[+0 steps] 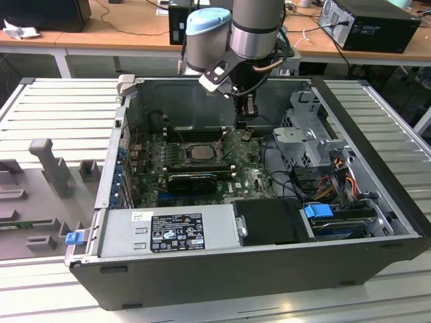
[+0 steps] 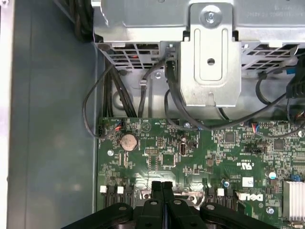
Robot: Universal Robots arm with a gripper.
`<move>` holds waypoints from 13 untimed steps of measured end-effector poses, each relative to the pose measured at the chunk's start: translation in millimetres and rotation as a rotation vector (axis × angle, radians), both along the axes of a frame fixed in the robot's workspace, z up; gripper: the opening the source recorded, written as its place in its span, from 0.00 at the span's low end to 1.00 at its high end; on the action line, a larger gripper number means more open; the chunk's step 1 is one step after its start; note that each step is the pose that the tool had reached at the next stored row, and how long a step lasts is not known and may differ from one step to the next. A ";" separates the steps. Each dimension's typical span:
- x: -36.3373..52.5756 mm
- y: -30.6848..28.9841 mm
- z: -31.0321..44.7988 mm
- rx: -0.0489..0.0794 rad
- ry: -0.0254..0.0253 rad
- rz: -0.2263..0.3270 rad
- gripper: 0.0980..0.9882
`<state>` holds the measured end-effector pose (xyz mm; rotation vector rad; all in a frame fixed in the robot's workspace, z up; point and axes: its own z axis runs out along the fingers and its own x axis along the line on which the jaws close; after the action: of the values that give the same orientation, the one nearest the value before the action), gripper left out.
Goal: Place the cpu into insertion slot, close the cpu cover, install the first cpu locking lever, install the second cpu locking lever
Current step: 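Close the cpu cover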
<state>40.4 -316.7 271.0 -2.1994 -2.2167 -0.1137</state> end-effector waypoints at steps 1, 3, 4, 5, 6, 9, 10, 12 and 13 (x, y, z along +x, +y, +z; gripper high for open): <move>2.4 0.2 0.0 0.000 0.0000 0.000 0.01; 5.6 0.4 0.0 0.000 0.0000 0.000 0.01; 6.7 0.5 0.0 0.000 0.0000 0.000 0.01; 9.0 0.6 0.0 0.000 0.0000 0.000 0.01; 11.6 0.7 0.0 0.000 0.0000 0.000 0.01; 16.9 0.9 0.0 0.000 0.0000 0.000 0.01; 18.2 1.0 0.0 0.000 0.0000 0.000 0.01; 22.6 1.1 0.0 0.000 0.0000 0.000 0.01; 25.4 1.1 0.0 0.000 0.0000 0.000 0.01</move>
<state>65.8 -315.5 271.0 -2.1990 -2.2171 -0.1138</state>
